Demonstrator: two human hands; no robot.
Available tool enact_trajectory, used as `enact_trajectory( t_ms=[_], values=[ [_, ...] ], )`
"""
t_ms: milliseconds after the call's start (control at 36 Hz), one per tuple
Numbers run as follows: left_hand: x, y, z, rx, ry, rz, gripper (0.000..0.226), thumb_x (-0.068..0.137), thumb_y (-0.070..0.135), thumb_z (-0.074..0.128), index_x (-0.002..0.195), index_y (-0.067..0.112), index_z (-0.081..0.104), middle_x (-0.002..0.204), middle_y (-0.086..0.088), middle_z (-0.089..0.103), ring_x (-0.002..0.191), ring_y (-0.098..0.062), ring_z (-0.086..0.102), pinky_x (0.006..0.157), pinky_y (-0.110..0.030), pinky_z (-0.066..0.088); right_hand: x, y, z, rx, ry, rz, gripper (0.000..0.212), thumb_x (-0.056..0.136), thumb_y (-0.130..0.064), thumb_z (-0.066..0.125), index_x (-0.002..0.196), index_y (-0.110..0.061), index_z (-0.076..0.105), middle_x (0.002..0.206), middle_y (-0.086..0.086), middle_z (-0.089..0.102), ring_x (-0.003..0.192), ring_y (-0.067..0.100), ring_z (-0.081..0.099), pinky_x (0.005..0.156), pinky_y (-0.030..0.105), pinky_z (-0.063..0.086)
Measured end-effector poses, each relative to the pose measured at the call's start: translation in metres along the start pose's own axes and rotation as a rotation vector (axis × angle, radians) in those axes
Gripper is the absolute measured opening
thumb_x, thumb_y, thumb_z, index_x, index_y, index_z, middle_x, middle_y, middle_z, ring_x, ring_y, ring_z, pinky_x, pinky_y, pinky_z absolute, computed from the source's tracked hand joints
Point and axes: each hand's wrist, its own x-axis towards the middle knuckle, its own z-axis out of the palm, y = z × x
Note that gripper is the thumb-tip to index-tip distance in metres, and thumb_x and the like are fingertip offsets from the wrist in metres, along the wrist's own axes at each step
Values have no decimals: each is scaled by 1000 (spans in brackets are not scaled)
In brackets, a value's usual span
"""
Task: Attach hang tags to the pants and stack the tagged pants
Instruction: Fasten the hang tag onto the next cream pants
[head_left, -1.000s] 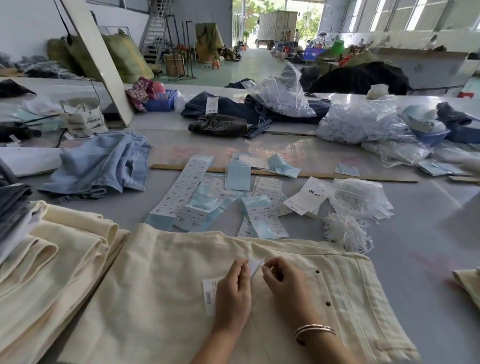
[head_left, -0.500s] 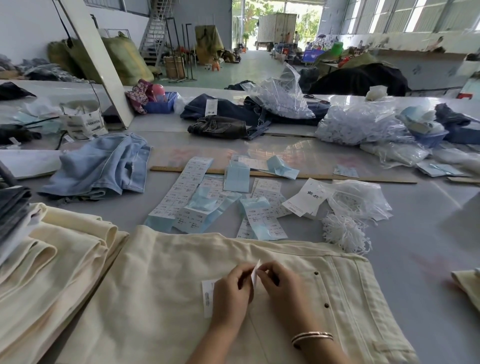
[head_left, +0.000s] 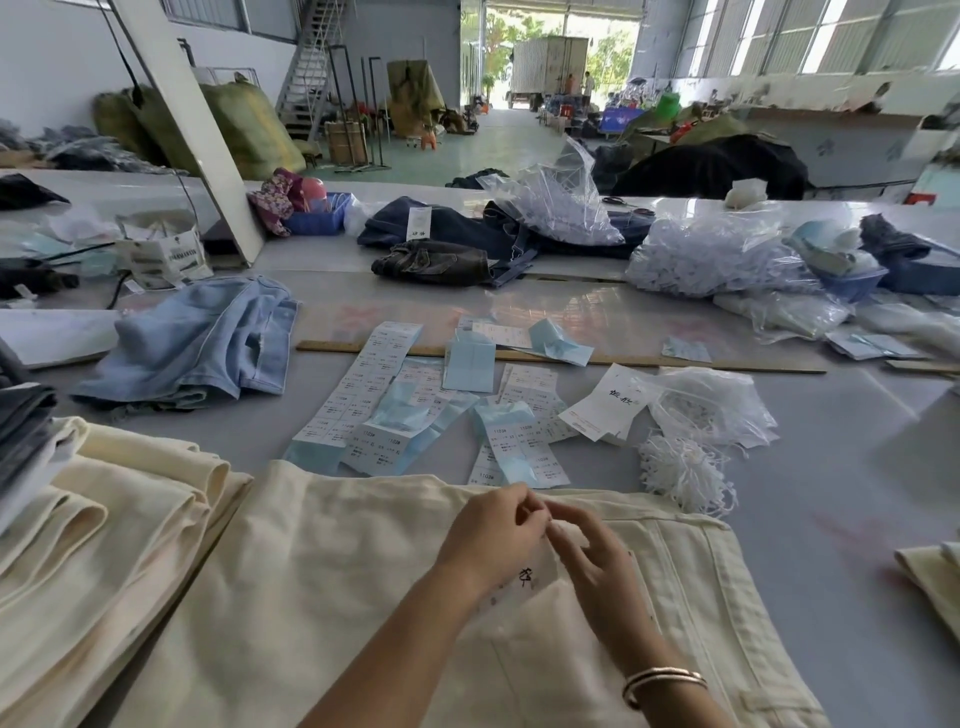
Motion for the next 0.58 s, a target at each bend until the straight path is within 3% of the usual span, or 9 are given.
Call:
enact_trajectory(
  t_ms=[111,222,333,389,500,583],
  values=[
    [5,12,5,-152,-2,15,14,94,28,56,93,18,66,89,4,69,86,-10,63,77,-22,50,4,-6,-7,275,72,196,13,85,-18,66,96,-20,73,93,-1,74,76,1,64,61,14,47],
    [7,14,17,-285,36,-5,15,94,22,58,92,10,67,85,0,70,84,-15,65,79,-26,53,5,-6,-20,335,64,318,8,83,-15,68,85,-16,76,85,7,74,74,8,65,66,21,47],
    [9,16,29,-262,19,37,12,93,23,61,91,13,66,83,4,67,79,-10,61,71,-17,48,4,-8,-36,293,73,347,11,85,-13,66,81,-13,76,75,8,73,54,0,57,50,12,41],
    [11,18,34,-260,7,51,12,93,24,62,91,14,67,84,3,67,77,-9,60,71,-18,48,4,-8,-43,289,76,383,9,85,-13,67,84,-12,76,70,6,71,47,2,53,42,16,38],
    [13,18,42,-313,-40,55,14,92,28,62,100,19,68,84,10,64,73,-1,56,71,-15,48,10,-8,-61,169,108,374,7,82,-16,70,84,-11,75,62,1,65,56,16,49,50,25,37],
    [12,3,51,-213,-61,47,21,93,29,58,111,22,66,100,10,62,91,-4,57,84,-14,46,23,-3,-94,43,211,372,6,85,-8,68,84,-7,73,54,-2,62,52,13,48,50,20,40]
  ],
)
